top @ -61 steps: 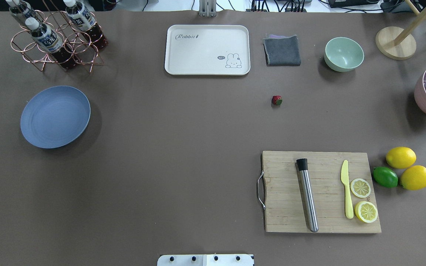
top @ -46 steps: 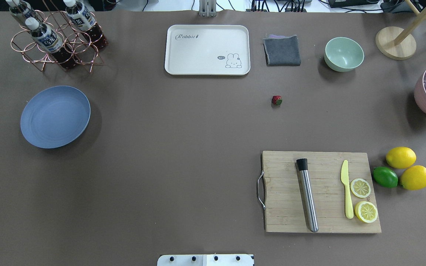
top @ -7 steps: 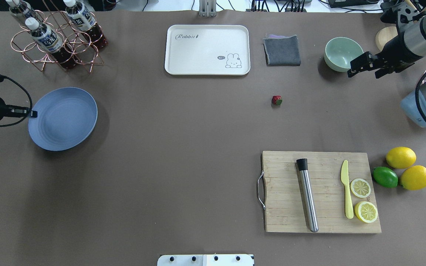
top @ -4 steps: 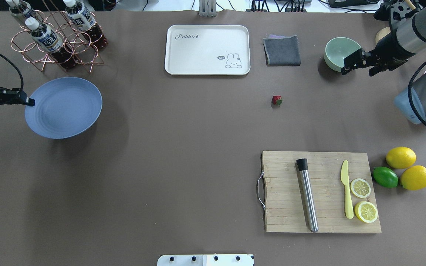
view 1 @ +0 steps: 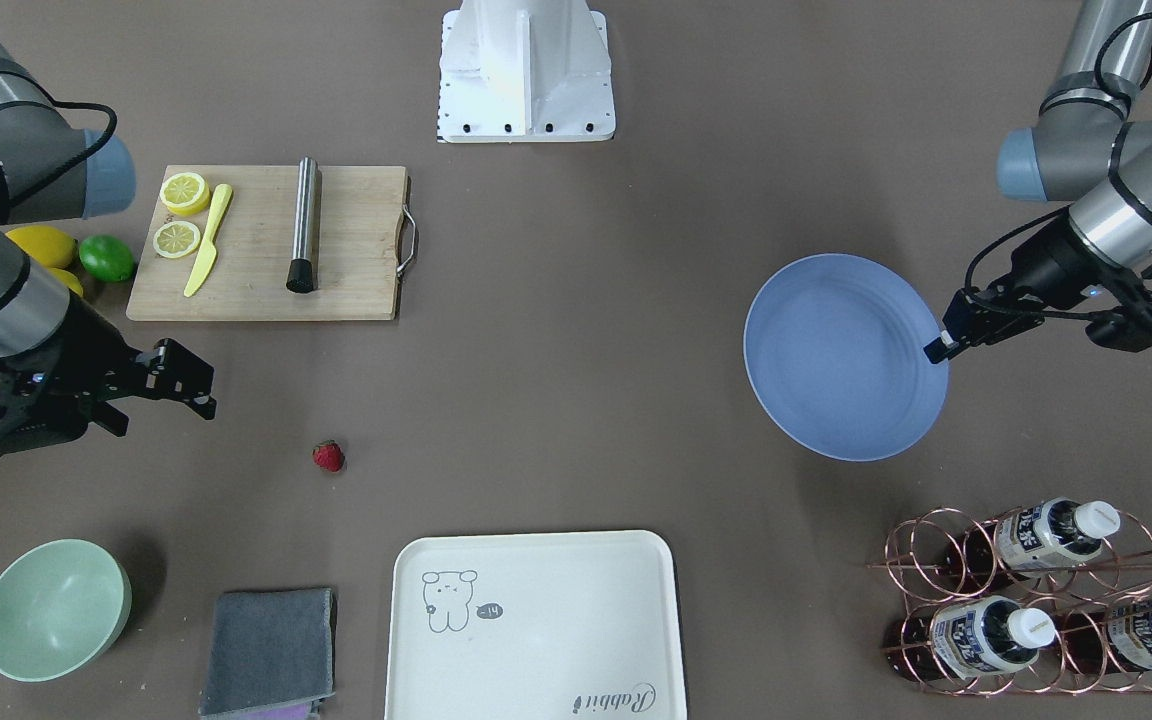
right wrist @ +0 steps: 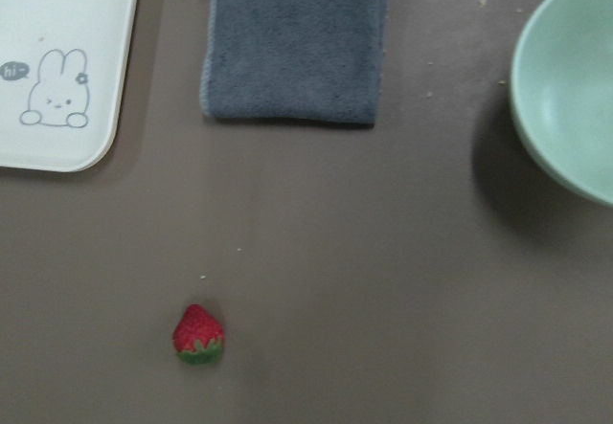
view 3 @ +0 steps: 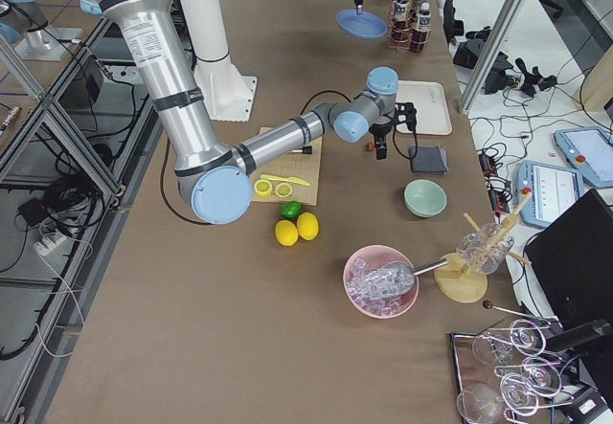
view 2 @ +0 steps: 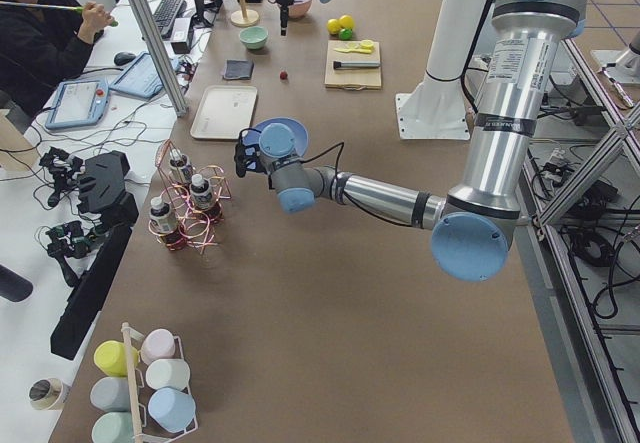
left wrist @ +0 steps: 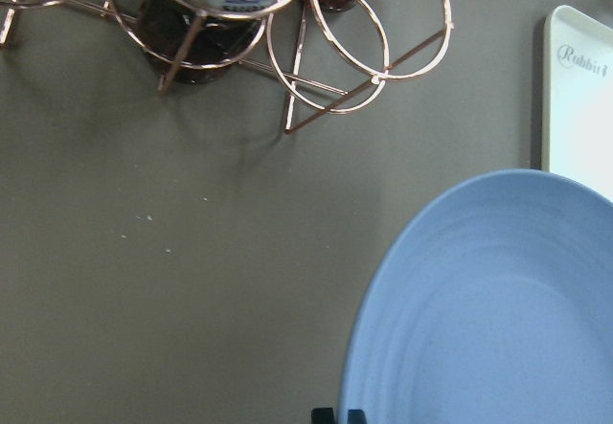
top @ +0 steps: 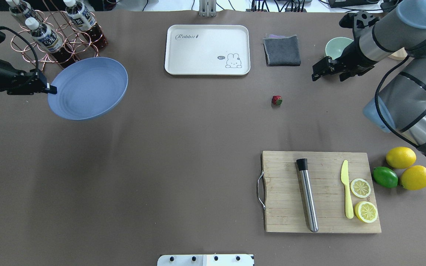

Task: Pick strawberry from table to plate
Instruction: 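Move the right gripper toward the red strawberry while the left arm nears the plate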

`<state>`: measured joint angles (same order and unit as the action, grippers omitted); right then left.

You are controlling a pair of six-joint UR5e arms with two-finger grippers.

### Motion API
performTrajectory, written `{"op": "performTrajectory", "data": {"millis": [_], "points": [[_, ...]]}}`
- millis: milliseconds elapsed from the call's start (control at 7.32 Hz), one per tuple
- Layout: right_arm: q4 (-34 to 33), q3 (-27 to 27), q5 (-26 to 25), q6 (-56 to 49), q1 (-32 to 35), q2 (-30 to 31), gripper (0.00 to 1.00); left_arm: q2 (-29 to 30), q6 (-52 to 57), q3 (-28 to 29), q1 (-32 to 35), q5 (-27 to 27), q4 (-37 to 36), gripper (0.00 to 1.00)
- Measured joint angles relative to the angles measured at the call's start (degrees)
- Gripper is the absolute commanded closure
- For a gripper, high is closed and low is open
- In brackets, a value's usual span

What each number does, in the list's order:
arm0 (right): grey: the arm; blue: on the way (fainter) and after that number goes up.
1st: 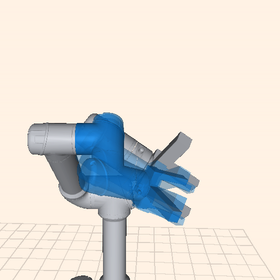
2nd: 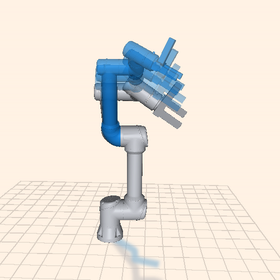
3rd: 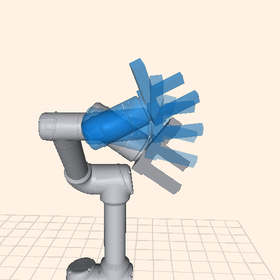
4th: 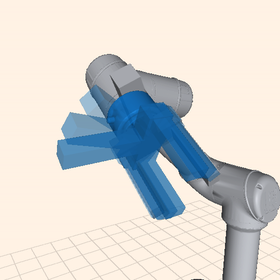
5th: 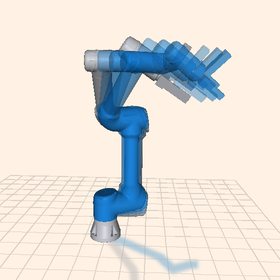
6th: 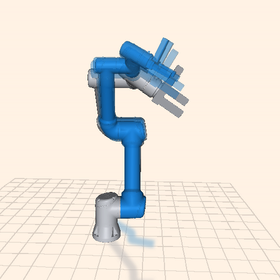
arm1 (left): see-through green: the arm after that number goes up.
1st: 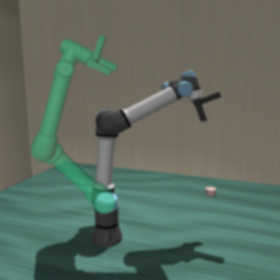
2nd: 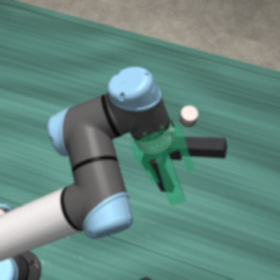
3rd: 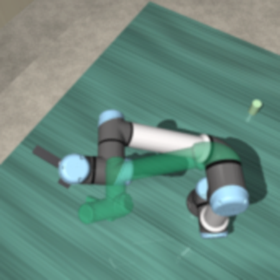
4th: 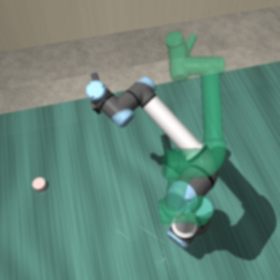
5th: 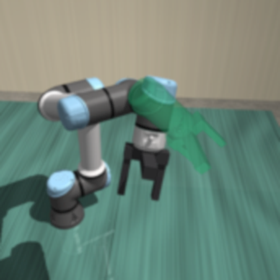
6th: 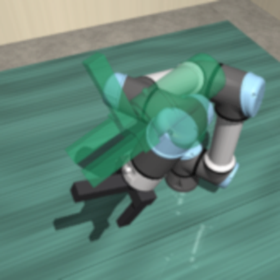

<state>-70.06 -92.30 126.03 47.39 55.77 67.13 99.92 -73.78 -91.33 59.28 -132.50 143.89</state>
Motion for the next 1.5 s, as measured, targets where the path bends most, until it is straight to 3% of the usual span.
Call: {"op": "performTrajectory", "data": {"millis": [410,683,957,1230,1504], "points": [[-0.12,0.34,-6.22,0.76,-6.5,-2.87,0.0,1.26,-5.34,-8.96,-11.28,12.22,-8.16,1.0],[-0.1,1.27,-7.63,1.61,-8.0,-3.4,0.0,7.18,-11.09,-13.54,-21.2,22.98,-18.85,1.0],[-0.08,3.45,-8.25,1.8,-8.33,-4.41,0.0,14.07,-16.14,-13.98,-30.54,32.6,-26.56,1.0],[-0.03,5.94,-9.5,1.89,-9.19,-5.85,0.01,16.98,-17.97,-13.07,-34.58,37.2,-28.71,1.0],[-0.07,8.4,-11.34,2.48,-10.5,-8.16,0.02,17.45,-18.53,-12.74,-35.37,38.05,-28.98,1.0]]}}
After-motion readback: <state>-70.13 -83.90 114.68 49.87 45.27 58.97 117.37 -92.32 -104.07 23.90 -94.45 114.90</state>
